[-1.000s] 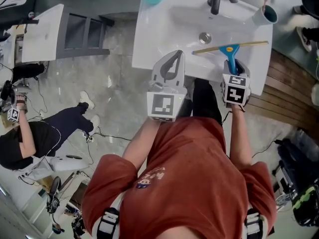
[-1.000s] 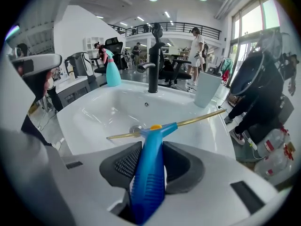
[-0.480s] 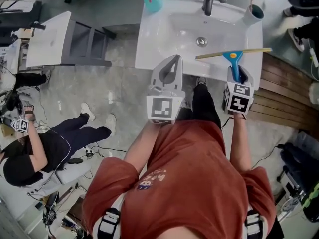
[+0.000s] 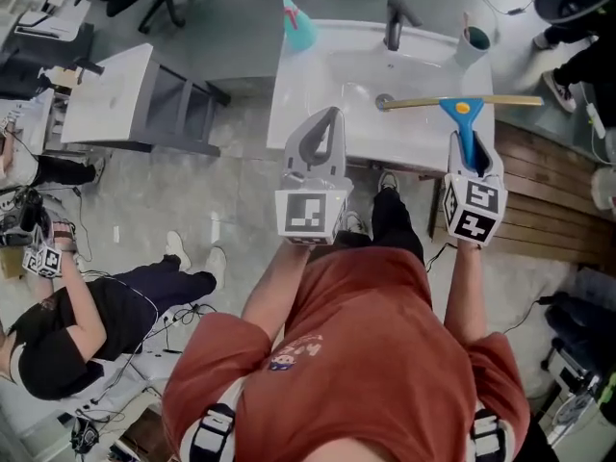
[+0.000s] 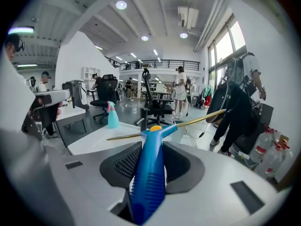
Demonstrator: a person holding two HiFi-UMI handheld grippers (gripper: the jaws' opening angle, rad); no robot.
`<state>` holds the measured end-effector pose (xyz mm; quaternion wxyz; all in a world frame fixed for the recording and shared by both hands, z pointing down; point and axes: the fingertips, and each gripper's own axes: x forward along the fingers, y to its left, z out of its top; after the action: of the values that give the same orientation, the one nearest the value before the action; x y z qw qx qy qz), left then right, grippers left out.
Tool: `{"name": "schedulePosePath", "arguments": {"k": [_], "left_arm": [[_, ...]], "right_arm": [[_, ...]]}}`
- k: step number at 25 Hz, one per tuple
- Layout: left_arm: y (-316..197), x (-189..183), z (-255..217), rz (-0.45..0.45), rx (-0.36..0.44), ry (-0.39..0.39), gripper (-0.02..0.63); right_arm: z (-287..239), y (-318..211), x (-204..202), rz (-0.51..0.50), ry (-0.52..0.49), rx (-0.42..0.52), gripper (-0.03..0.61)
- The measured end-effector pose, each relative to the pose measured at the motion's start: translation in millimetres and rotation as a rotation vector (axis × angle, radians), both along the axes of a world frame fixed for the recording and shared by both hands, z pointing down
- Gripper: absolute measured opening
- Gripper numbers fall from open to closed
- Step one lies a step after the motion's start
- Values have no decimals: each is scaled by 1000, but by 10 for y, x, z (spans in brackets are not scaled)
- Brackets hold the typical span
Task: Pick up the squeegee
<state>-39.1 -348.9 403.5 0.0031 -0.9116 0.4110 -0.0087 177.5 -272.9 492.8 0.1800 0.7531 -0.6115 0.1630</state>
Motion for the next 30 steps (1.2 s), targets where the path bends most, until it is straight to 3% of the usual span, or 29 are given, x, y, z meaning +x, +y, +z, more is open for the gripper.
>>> {"name": "schedulePosePath", "arguments": {"k": [18,22,26,30], "left_arm": [[-194,-177,-1213,-29,232,91,15],[-209,-267,-1445,-43,274,130,15],[-164,-280,-1602,-44,325,177,15],[-117,-286,-1592,-44,346,166,15]], "right_arm": [[-1754,-249,-33,6,120,423,146],[-2103,-210,-106,-14,144,571,146],[-2259,-165,-164,-42,153,699,146],[-2266,-145,-231,-42,148,719,146]]}}
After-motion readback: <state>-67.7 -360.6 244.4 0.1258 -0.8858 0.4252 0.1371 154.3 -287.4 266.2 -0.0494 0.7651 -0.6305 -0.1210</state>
